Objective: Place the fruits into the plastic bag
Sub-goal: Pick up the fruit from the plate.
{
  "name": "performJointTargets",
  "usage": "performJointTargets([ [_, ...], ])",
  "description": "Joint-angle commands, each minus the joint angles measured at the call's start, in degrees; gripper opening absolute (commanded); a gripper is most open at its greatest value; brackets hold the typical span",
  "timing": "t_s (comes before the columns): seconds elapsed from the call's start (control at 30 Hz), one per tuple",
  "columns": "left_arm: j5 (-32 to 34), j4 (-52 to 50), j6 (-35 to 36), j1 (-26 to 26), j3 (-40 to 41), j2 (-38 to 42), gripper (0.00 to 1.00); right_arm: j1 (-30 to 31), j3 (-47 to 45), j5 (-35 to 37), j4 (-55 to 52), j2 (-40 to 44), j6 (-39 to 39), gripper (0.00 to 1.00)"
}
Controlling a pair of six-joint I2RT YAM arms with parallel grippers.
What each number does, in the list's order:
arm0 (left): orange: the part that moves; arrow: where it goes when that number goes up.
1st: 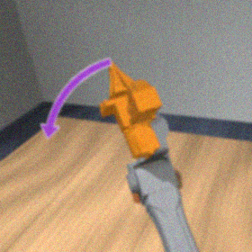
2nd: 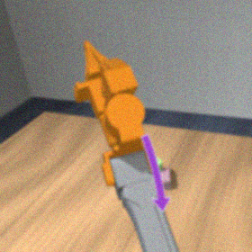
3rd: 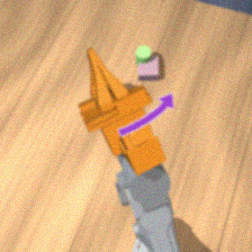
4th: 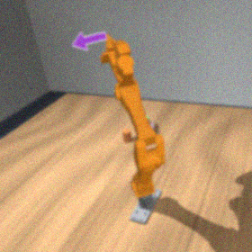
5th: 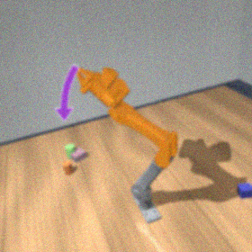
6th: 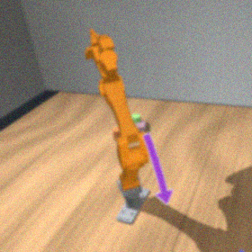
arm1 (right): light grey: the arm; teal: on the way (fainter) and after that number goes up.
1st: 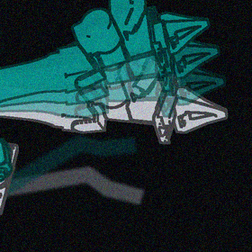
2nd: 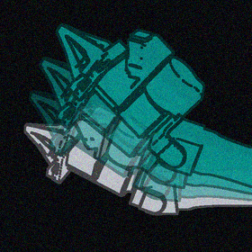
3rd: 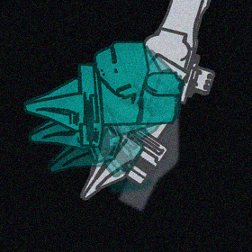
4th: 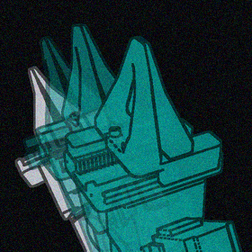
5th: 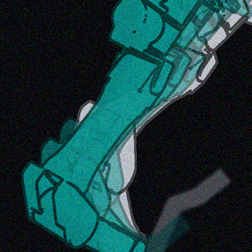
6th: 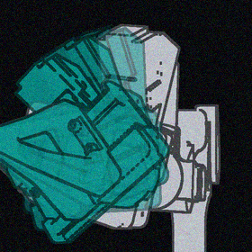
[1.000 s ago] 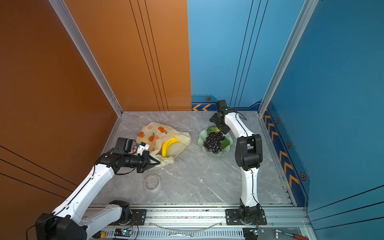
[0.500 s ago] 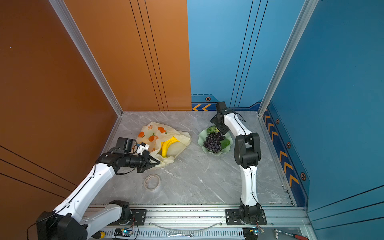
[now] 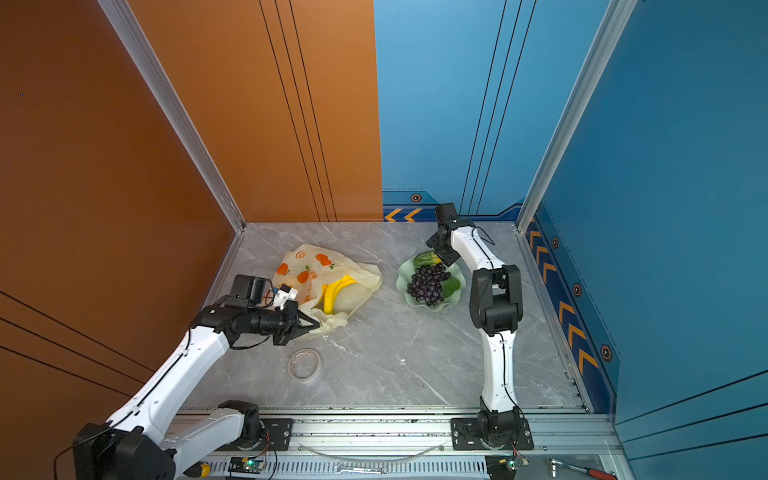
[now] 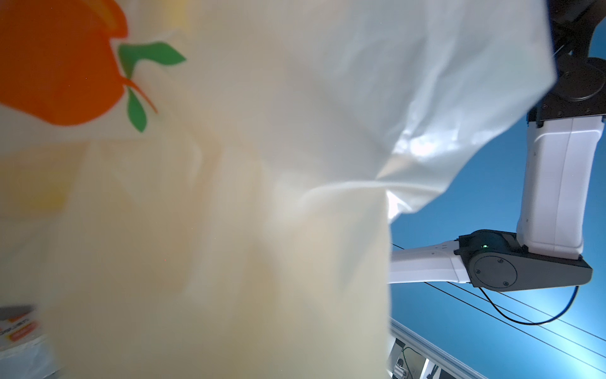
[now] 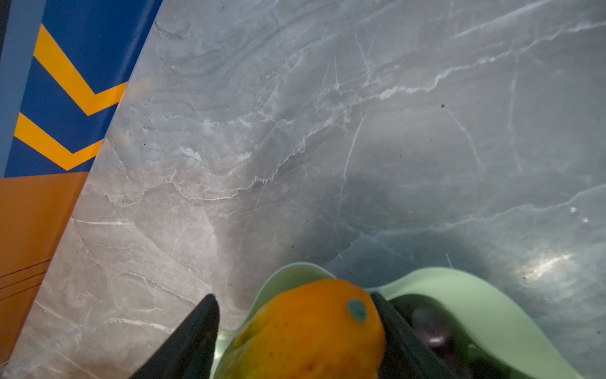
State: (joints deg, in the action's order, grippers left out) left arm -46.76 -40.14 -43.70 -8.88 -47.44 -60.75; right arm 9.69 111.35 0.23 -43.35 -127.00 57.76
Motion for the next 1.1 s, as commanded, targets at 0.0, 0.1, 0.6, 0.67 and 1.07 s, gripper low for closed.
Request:
performJointTargets([
  [0.0, -0.1, -1.3, 0.9, 0.4, -1.2, 1.0, 0.00, -0.3, 0.9, 0.7, 1.0, -1.3, 0.2, 0.61],
  [0.1, -0.1, -1.3, 0.8, 0.4, -1.2, 1.1, 0.00, -0.3, 0.9, 0.5, 1.1, -1.2, 0.5, 0.56],
  [0.6, -0.3, -1.3, 1.1, 0.6, -0.9, 1.9, 0.00, 0.5, -1.0, 0.1, 2.8, 3.2, 1.0, 0.33],
  [0.67, -0.4, -1.3, 1.1, 0.7, -0.7, 2.2, 0.00, 0.5, -1.6, -0.1, 3.1, 4.0, 1.2, 0.33],
  [1.07, -0.8, -1.3, 1.1, 0.8, -0.8, 2.7, 0.00, 0.8, -4.8, -3.0, 5.3, 13.0, 2.8, 0.33],
])
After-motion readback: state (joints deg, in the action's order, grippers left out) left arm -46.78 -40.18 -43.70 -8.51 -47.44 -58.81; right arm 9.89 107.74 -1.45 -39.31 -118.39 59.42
